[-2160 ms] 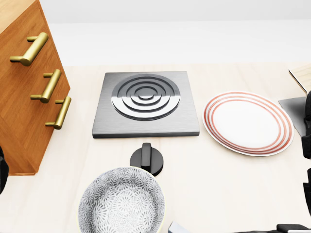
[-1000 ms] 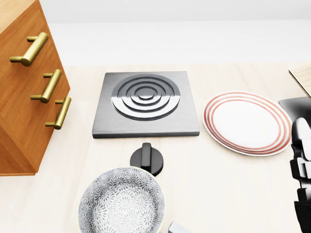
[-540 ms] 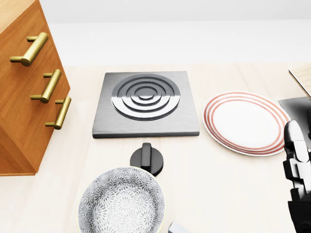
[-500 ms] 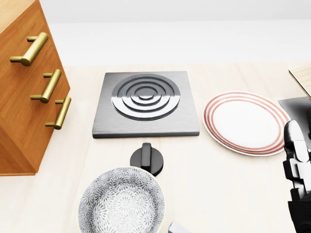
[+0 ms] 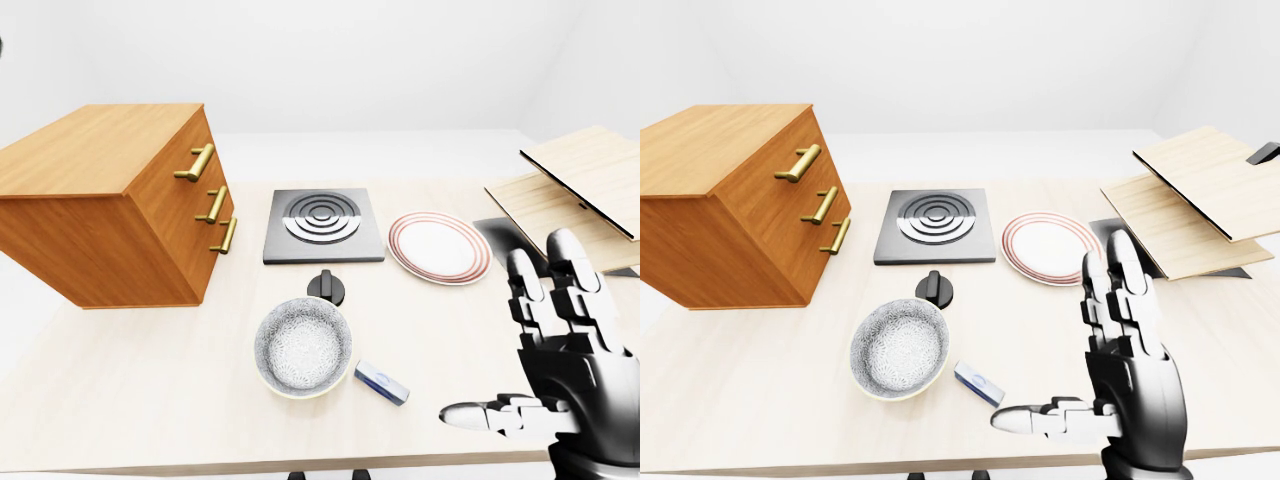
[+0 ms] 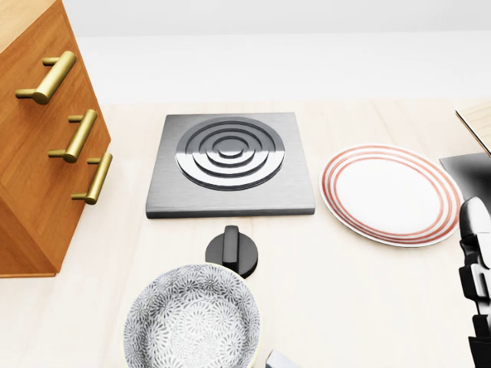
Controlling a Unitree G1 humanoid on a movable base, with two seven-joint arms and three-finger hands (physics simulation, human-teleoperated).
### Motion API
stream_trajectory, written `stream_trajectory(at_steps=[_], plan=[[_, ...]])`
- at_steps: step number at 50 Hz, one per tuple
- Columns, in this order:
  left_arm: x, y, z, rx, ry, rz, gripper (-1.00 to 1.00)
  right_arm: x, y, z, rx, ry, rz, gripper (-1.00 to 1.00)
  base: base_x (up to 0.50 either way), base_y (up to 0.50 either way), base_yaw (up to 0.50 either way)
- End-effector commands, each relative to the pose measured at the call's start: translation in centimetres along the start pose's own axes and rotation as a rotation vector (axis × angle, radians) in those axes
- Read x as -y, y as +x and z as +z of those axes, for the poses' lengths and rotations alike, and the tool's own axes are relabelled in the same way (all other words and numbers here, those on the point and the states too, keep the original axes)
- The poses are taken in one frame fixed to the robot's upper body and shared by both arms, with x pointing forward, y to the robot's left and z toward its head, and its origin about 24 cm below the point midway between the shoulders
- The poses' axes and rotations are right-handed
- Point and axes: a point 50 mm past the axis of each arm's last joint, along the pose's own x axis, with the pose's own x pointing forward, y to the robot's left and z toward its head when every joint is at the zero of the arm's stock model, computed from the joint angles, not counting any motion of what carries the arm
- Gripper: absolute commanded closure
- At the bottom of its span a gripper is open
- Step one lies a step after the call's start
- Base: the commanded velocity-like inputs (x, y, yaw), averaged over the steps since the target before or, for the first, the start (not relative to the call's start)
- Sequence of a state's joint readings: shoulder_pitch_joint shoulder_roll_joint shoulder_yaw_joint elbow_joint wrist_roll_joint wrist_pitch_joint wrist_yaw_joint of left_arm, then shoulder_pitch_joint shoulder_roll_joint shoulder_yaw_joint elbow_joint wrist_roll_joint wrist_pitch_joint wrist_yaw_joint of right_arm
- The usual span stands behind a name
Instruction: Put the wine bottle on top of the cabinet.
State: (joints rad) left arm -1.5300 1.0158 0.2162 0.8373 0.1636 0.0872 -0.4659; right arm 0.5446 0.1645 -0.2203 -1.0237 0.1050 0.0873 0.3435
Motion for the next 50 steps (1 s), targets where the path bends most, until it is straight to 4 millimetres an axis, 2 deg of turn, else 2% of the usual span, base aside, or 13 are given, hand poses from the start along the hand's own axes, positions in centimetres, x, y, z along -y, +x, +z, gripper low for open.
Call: stream_trajectory(at_steps=[1, 5, 23, 33, 36, 50], plan=[[-0.2, -0.9, -0.2, 0.065, -0.064, 0.023, 0.91, -0.2, -0.2, 0.4, 0.007, -0.001, 0.005, -1.0, 0.0, 0.0, 0.0], [0.1, -1.0, -0.7, 0.065, -0.083, 0.028, 0.91, -0.1, -0.1, 0.4, 0.008, 0.0, 0.005, -1.0, 0.0, 0.0, 0.0], [-0.1, -1.2, 0.8, 0.119, -0.053, 0.005, 0.91, 0.1, -0.8, 0.2, -0.036, 0.025, -0.004, -1.0, 0.0, 0.0, 0.0], [0.0, -1.4, 0.4, 0.124, -0.056, 0.01, 0.9, -0.1, -0.8, 0.1, -0.053, 0.06, -0.002, -1.0, 0.0, 0.0, 0.0], [0.2, -1.3, 0.5, 0.131, -0.071, 0.016, 0.91, -0.3, -0.8, 0.0, -0.075, -0.003, 0.001, -1.0, 0.0, 0.0, 0.0], [0.2, -1.4, 0.7, 0.145, -0.08, 0.027, 0.91, -0.4, -0.7, 0.0, -0.078, 0.018, -0.003, -1.0, 0.0, 0.0, 0.0]])
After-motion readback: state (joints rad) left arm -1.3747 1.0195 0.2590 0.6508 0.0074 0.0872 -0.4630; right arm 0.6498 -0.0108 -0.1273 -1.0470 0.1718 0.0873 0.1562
